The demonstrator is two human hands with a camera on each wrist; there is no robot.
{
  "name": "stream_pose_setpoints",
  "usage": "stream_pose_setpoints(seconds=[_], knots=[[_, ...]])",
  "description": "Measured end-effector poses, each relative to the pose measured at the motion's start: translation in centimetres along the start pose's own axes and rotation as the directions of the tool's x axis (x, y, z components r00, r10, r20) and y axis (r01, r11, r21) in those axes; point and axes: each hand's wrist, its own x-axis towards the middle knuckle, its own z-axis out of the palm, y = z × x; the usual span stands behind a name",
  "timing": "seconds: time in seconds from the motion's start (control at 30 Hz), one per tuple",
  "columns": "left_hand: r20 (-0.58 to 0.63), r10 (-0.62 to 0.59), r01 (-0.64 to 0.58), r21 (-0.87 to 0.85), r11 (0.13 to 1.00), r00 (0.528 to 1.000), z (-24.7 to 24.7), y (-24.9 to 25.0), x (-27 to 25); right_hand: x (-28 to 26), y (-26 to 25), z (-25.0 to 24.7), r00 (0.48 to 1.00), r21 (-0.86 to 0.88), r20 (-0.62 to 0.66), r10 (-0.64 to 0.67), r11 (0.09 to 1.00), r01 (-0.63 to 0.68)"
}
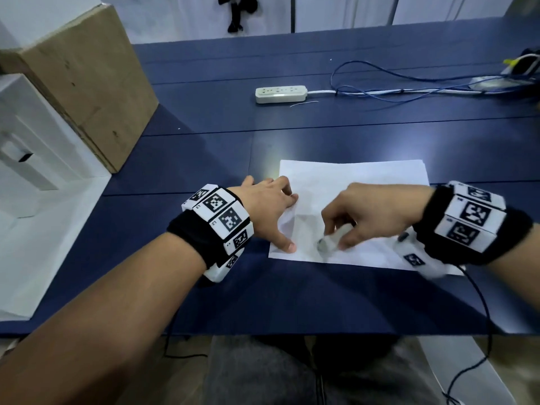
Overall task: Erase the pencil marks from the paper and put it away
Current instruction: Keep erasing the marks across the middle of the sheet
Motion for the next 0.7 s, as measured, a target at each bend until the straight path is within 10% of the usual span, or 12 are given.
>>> stream_pose_setpoints(seconds=[0.17,0.33,0.57,0.7], knots=[[0.008,0.003,-0.003,-0.011,1.000,1.000,-0.2,0.0,0.0,0.7,1.5,-1.1,0.985,-0.051,-0.151,0.082,0.995,-0.091],[0.007,0.013,-0.013,-0.033,0.999,1.000,-0.1,-0.1,0.2,-0.8,-1.0,0.7,0.997,0.026,0.069,-0.040,0.999,0.039],[0.035,-0.017,0.018,-0.026,0.999,0.999,-0.8,0.3,0.0,1.2,2.4,-1.4,0.970,-0.066,-0.210,0.120,0.988,-0.136],[0.033,-0.020,0.021,-0.019,1.000,0.999,-0.5,0.2,0.2,-0.6,-0.1,0.5,0.998,0.057,0.045,-0.044,0.997,0.042]])
